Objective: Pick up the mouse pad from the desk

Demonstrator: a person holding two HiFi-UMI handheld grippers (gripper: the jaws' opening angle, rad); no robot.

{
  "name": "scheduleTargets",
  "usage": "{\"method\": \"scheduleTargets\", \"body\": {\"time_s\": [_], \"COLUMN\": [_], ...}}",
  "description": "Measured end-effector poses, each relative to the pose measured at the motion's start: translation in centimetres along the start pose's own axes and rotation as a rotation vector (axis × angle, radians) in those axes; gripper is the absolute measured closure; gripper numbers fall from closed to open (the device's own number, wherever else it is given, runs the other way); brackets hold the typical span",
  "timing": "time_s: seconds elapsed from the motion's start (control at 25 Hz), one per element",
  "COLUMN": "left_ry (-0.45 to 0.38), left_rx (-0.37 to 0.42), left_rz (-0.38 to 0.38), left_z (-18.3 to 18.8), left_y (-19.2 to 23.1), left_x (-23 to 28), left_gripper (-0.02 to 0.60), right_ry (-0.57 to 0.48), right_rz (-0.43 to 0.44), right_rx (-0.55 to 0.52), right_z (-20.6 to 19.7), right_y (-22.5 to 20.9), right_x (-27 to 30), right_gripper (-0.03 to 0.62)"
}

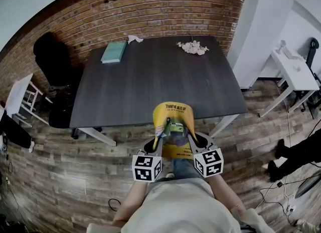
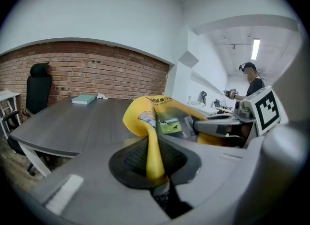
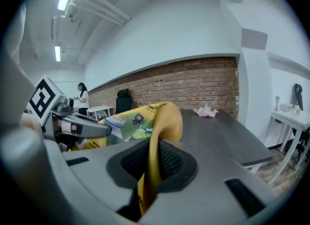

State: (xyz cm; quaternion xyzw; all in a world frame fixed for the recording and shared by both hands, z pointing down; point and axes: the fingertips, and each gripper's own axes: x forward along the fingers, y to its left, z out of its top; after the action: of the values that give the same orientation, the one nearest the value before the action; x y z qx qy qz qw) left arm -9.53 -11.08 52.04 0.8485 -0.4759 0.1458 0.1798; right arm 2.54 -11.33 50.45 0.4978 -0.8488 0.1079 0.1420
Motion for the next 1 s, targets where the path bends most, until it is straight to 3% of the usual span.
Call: {"method": "scheduleTargets", "body": {"time_s": [0.28,0.68,1.0], "left_ry": [-0.033,-0.039,-0.038], "left_rx": [-0.008,-0.015,-0.024], "left_rz": [0.003,-0.015,-0.017], "left_z": [-0.1,-0.1,-0.1], "left_y": [-0.6,-0.6,-0.3], "left_x": [-2.2,-2.5,-2.4], "left_gripper": [0.546,0.546,0.545], "right_ry": [-0.022,0.000,-0.002], "right_rz": [0.003,-0.017,-0.001], "right_rx": [-0.007,-0.058,-0.038], "right_z": [0.3,0.2,0.4], "right_y": [1.4,1.7,1.9], "right_x": [-1.7,-1.7,-1.5], "right_gripper": [0.563,0.569,0.569]}}
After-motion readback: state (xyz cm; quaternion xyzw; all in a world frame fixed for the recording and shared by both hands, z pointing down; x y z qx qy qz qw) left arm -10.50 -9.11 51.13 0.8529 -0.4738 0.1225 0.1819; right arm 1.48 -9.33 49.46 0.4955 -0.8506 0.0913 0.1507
